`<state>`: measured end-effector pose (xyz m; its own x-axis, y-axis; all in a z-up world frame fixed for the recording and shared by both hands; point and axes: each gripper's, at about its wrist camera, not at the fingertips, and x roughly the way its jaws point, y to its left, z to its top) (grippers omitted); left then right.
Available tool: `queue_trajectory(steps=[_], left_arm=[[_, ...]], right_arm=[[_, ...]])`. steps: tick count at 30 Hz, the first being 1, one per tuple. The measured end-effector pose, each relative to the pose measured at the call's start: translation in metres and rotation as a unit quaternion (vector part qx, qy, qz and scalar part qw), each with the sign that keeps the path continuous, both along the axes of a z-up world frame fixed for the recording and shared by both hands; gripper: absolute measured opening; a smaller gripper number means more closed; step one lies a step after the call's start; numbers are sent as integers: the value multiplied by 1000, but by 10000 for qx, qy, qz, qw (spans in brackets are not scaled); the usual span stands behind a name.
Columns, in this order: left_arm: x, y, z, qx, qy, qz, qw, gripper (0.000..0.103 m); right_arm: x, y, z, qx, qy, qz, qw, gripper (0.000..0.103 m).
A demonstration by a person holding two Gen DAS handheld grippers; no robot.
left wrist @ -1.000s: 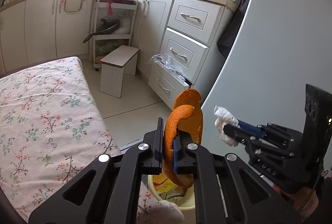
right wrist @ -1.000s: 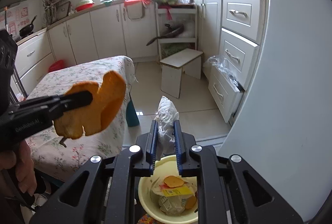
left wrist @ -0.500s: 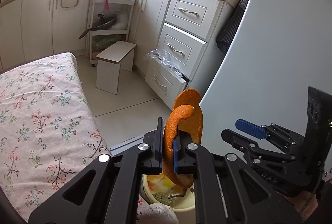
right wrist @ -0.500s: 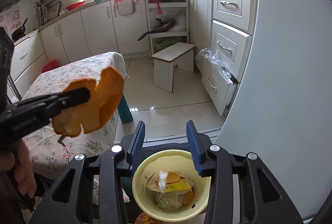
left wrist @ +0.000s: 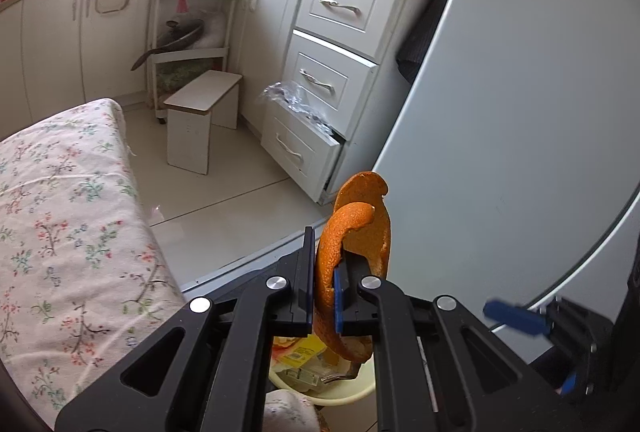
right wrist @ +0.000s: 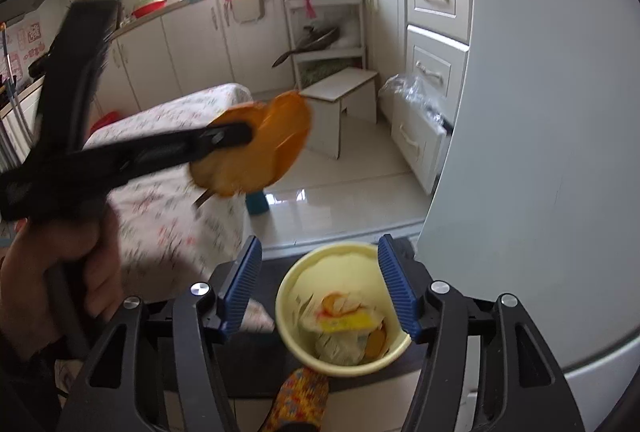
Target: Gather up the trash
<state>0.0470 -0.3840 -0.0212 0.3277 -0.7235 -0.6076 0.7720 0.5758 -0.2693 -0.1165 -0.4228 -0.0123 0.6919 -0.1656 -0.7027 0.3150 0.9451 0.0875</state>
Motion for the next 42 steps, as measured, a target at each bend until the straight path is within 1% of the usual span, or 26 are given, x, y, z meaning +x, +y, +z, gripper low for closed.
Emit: queue_trajectory(steps=[4,15,22,23,26,28,29,31,33,42], left_arm=[[-5,-13,-5,72,22,-115,9999,6],[-11,-41,-15,238,76,-300,9992,6],[-12,-63,-28,502,156,-401,9978,8],[-12,-66,-29,533,169,-405,9976,9],[-14,-71,-32,595,195,-421,9972,17],[-15,-73,-33,636,194,-449,9968,28],[-16,-74,-33,654,171,-438,9967,29],[-16,-73,-33,639,161,-439,9969,36],[-16,-70,-29,592,117,-399,9974,40],[-18,-57,-11,498,-41,-304,9983,49]], right_arm=[[-1,5,-2,-83,40,53,9999,61],[-3,0,-5,-46,47,-46,10000,63],[-3,-4,-6,-34,52,-108,9999,63],[-3,-3,-6,-33,52,-115,9999,63],[-3,-2,-6,-32,54,-129,9999,63],[-3,-2,-6,-40,54,-130,9999,64],[-3,-2,-7,-43,55,-132,9999,64],[-3,-2,-7,-52,62,-144,9999,64],[-3,-2,-6,-58,63,-149,9999,64],[-4,-1,-6,-149,39,-171,9997,67]])
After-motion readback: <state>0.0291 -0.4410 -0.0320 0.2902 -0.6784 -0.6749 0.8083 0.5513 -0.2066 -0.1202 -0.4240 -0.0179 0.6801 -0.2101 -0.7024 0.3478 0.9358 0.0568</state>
